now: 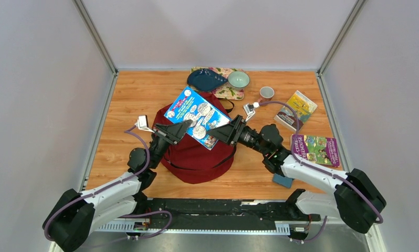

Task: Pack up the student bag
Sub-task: Pick up the book from the center of the board, then place the book in the student bag.

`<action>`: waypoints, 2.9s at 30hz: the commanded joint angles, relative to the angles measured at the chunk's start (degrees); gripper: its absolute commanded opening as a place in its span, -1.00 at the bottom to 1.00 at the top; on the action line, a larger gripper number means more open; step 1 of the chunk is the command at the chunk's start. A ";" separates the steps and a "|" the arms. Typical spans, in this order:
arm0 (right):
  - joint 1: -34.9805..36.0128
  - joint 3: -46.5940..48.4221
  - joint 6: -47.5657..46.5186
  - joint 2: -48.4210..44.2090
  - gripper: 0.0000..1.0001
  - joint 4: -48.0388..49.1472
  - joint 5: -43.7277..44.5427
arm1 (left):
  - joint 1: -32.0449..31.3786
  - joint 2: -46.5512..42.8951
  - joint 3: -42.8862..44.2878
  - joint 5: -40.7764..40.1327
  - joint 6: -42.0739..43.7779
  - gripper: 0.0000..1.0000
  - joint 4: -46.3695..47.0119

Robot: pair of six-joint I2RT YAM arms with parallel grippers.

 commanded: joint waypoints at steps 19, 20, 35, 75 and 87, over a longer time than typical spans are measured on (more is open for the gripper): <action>0.35 1.00 -14.41 -25.50 -1.00 -31.30 28.07 | -0.75 -8.35 21.39 8.17 38.52 0.53 -62.96; 0.17 1.35 -16.42 -29.00 -1.00 -34.47 30.44 | -0.75 -8.52 22.27 7.46 40.93 0.54 -65.47; 0.26 5.75 -16.18 -42.65 -1.00 -64.20 47.78 | -10.50 12.81 36.25 24.59 57.91 0.57 -74.54; 0.08 6.81 -17.67 -43.27 -1.00 -66.67 48.66 | -17.71 30.76 43.55 20.37 59.06 -0.34 -79.64; 0.17 6.54 -17.41 -43.01 -1.00 -66.75 48.22 | -17.71 31.99 43.55 19.67 59.76 -0.39 -80.26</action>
